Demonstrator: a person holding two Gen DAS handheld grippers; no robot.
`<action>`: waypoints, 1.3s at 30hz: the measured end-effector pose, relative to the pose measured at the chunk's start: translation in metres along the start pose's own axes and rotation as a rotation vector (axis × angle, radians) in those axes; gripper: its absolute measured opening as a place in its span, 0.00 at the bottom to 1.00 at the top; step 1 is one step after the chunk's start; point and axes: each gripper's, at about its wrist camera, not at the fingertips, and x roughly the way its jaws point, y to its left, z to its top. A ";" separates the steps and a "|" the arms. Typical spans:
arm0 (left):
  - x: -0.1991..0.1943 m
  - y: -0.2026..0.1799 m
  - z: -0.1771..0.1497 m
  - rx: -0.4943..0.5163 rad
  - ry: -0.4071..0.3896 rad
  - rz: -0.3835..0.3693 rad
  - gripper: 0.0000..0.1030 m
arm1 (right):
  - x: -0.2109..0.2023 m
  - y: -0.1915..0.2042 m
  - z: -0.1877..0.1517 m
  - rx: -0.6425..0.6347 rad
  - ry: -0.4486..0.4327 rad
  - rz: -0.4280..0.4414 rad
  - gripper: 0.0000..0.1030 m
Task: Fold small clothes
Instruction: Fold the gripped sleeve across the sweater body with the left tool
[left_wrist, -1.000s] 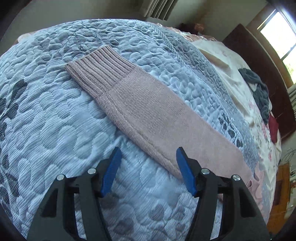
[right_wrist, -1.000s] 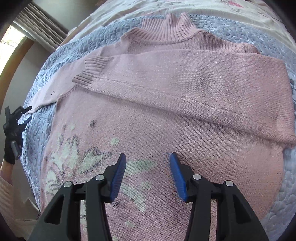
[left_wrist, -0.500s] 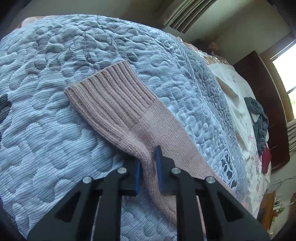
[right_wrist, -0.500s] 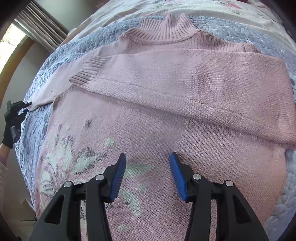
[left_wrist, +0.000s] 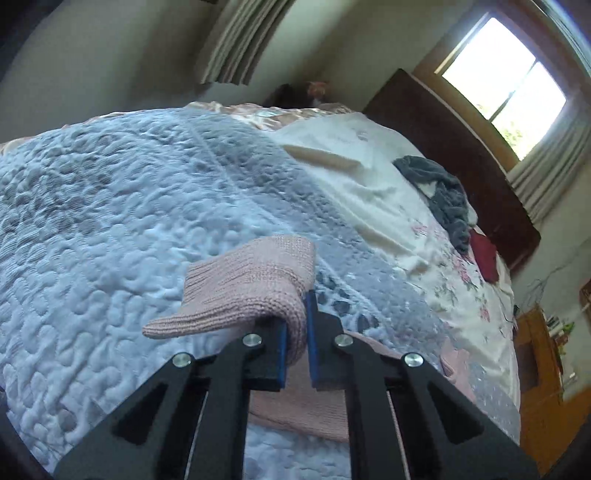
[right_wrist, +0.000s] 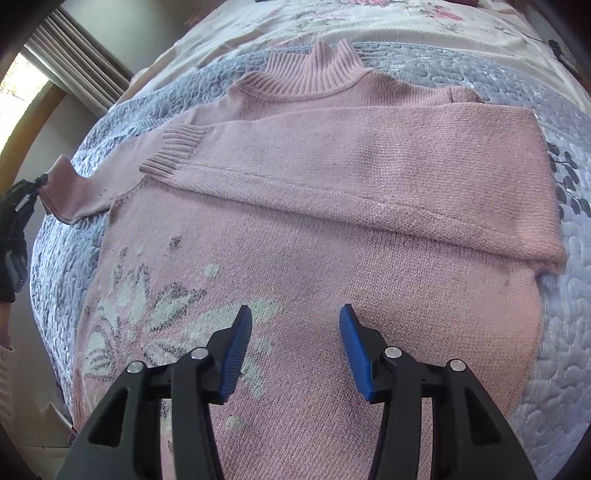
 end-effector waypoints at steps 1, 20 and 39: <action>-0.001 -0.016 -0.004 0.020 0.001 -0.027 0.06 | -0.003 -0.002 -0.001 0.001 -0.005 0.001 0.48; 0.074 -0.196 -0.145 0.255 0.253 -0.214 0.06 | -0.018 -0.031 -0.010 0.053 -0.035 0.013 0.48; 0.076 -0.142 -0.186 0.171 0.442 -0.243 0.21 | -0.008 -0.016 0.016 0.043 -0.003 0.022 0.48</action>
